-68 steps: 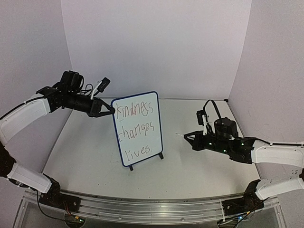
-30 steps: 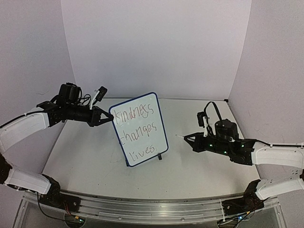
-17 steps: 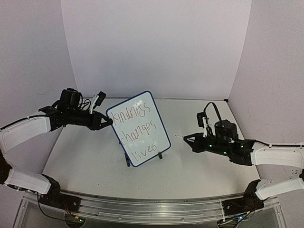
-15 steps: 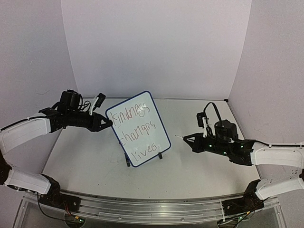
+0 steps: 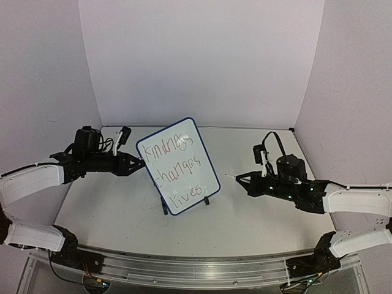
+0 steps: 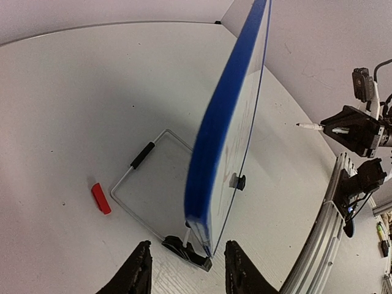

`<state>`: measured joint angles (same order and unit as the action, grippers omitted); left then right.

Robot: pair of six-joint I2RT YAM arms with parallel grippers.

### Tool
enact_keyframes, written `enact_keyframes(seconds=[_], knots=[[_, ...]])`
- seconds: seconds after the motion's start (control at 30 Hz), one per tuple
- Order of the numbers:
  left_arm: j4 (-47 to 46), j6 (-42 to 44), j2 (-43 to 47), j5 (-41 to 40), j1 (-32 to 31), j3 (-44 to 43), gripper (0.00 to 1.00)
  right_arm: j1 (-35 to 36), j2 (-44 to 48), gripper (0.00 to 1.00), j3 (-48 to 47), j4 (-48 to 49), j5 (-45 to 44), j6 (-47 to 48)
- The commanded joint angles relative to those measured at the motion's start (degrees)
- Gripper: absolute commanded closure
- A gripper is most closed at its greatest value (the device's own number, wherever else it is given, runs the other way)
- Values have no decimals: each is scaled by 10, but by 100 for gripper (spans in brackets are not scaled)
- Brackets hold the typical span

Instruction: Write a sentence on the whiteboard

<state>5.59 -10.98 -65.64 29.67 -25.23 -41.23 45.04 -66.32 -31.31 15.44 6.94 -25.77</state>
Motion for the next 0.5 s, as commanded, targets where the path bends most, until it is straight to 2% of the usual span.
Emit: enact_keyframes(seconds=[0.0,0.13,0.2,0.47], knots=[[-80,-19,7,16,-1,11,56,-2,-3,100,-2,17,2,-3],[-89,-25,7,28,-1,19,50,-2,-2,100,-4,16,1,-4],[-85,-28,28,6,-1,31,45,-2,2,100,-3,16,-2,-6],[-19,-82,170,-93,-1,84,34,-2,30,100,-7,-7,-22,0]])
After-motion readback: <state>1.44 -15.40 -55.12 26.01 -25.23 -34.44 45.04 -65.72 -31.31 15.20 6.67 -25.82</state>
